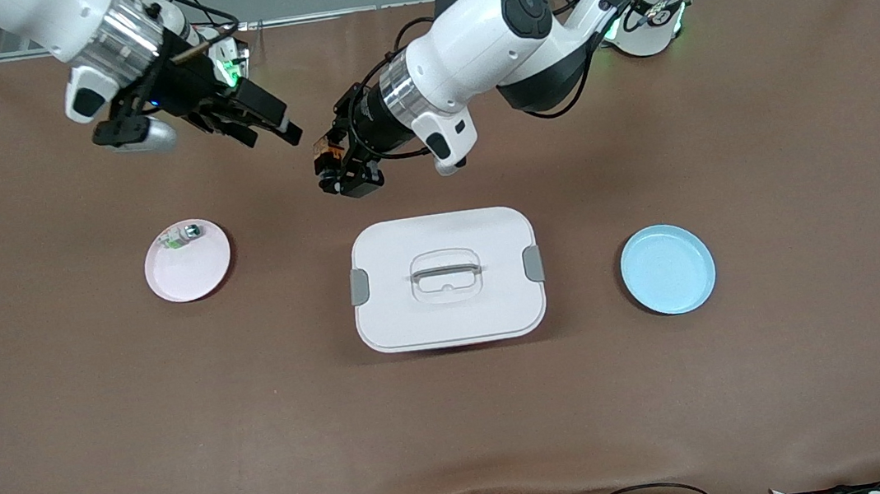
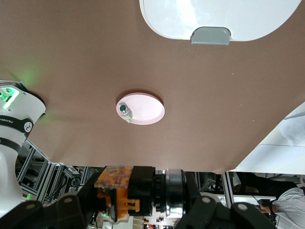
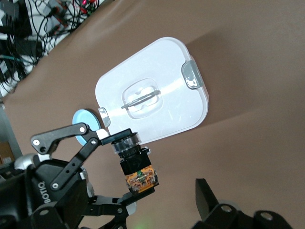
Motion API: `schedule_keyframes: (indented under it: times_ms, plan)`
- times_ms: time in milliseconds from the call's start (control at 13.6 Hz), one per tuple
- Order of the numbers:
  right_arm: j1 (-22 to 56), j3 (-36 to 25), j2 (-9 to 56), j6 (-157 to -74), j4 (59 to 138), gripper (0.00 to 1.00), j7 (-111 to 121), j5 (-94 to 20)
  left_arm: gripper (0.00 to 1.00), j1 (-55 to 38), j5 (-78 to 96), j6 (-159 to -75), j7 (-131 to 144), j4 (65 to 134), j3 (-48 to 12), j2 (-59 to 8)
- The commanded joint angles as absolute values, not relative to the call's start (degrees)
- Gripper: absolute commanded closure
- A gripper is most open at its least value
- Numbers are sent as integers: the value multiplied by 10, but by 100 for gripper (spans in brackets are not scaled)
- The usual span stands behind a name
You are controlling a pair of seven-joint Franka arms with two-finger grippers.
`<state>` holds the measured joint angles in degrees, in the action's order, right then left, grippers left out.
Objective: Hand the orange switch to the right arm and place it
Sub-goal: 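Carry the switch over the box while the right gripper reaches toward it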
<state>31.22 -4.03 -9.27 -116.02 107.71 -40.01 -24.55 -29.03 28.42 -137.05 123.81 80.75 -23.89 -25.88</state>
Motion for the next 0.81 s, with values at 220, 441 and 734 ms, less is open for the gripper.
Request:
schedule_keyframes:
  times_ms: [220,441,734]
  plan:
    - [323,-47,-63,-1174,1078,0,-326,-287,81,-299,266,-1382,1250,789,-236,-267]
    - [328,-47,-62,-1192,1093,0,-305,-289,81,-299,265,-1383,1249,790,-236,-267]
    - [331,-47,-52,-1201,1101,0,-300,-301,81,-299,264,-1383,1249,791,-236,-266]
